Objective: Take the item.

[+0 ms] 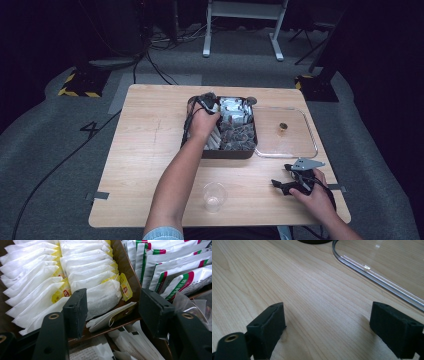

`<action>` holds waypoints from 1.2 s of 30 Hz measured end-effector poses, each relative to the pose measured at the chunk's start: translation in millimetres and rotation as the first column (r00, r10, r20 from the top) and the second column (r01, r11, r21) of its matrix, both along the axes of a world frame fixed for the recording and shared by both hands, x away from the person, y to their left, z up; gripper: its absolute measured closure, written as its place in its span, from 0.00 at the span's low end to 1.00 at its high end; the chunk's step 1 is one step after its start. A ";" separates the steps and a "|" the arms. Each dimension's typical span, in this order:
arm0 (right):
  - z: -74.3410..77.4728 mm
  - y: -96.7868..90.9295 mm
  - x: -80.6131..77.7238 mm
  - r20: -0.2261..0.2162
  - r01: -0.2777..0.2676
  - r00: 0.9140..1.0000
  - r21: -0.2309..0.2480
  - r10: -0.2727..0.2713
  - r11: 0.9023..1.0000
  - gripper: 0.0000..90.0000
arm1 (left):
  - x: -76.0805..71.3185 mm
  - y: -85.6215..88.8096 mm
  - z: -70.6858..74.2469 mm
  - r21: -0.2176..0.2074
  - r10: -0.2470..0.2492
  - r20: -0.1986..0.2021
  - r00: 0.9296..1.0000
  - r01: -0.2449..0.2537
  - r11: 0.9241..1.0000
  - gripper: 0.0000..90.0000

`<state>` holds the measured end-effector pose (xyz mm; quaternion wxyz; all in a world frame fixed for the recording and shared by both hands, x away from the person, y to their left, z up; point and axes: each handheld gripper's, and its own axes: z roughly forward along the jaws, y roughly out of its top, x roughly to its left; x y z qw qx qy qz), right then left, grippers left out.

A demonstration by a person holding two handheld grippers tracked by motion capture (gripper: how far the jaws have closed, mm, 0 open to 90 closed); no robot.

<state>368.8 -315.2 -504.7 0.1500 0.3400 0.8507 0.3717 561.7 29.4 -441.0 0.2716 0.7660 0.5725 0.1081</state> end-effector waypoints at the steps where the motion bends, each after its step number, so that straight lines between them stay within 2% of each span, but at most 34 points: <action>1: 0.0 0.0 0.0 0.000 0.000 1.000 0.000 0.000 1.000 0.15 | 1.0 -0.4 -0.5 0.002 -0.002 -0.004 1.000 0.002 1.000 0.45; 4: 0.0 0.0 0.0 0.000 0.000 1.000 0.000 0.000 1.000 0.15 | 4.8 -1.4 -4.7 0.013 0.005 -0.011 1.000 -0.005 1.000 0.46; 6: 0.0 0.0 0.0 0.000 0.000 1.000 0.000 0.000 1.000 0.15 | 5.2 -1.9 -5.9 0.005 0.009 -0.012 1.000 -0.009 1.000 0.48; 7: 0.0 0.0 0.0 0.000 0.000 1.000 0.000 0.000 1.000 0.15 | 5.7 -1.4 -6.3 0.011 0.000 -0.015 1.000 0.000 1.000 0.51; 8: 0.0 0.0 0.0 0.000 0.000 1.000 0.000 0.000 1.000 0.15 | 5.9 -1.8 -7.0 0.036 -0.006 -0.013 1.000 0.006 0.999 0.60; 10: 0.0 0.0 0.0 -0.001 0.000 1.000 0.000 0.000 1.000 0.15 | 6.0 -2.1 -7.5 0.043 -0.008 -0.008 1.000 0.009 0.999 0.63; 12: 0.0 0.0 0.0 -0.001 0.001 1.000 0.000 -0.001 1.000 0.15 | 6.2 -1.6 -6.7 0.060 -0.015 -0.012 1.000 0.016 0.998 0.73; 17: 0.0 0.0 0.0 0.000 0.000 1.000 0.000 0.000 1.000 0.15 | 5.9 -0.4 -3.9 0.068 -0.022 0.009 1.000 0.022 0.997 0.86; 19: 0.0 0.0 0.0 0.000 0.000 1.000 0.000 0.000 1.000 0.15 | 5.1 -1.0 -2.9 0.070 -0.024 0.005 1.000 0.023 0.997 0.94; 25: 0.0 0.0 -0.1 0.000 -0.002 1.000 0.000 0.002 1.000 0.15 | 4.7 -0.4 -2.9 0.098 -0.041 0.002 0.999 0.041 0.994 1.00; 26: 0.0 -0.1 -0.1 0.000 -0.002 1.000 0.001 0.002 1.000 0.15 | 3.9 -0.4 -1.2 0.109 -0.052 0.019 0.998 0.049 0.993 1.00; 32: 0.1 -0.1 -0.1 0.001 -0.003 1.000 0.000 0.003 1.000 0.15 | 1.2 -0.9 9.0 0.119 -0.069 0.059 0.996 0.062 0.991 1.00; 34: 0.1 -0.1 -0.2 -0.001 -0.003 1.000 0.001 0.003 1.000 0.15 | -0.3 -1.7 15.9 0.129 -0.086 0.085 0.993 0.074 0.989 1.00; 36: 0.1 -0.1 -0.1 0.000 -0.003 1.000 0.000 0.003 1.000 0.15 | -1.4 -2.4 20.5 0.137 -0.096 0.094 0.991 0.083 0.987 1.00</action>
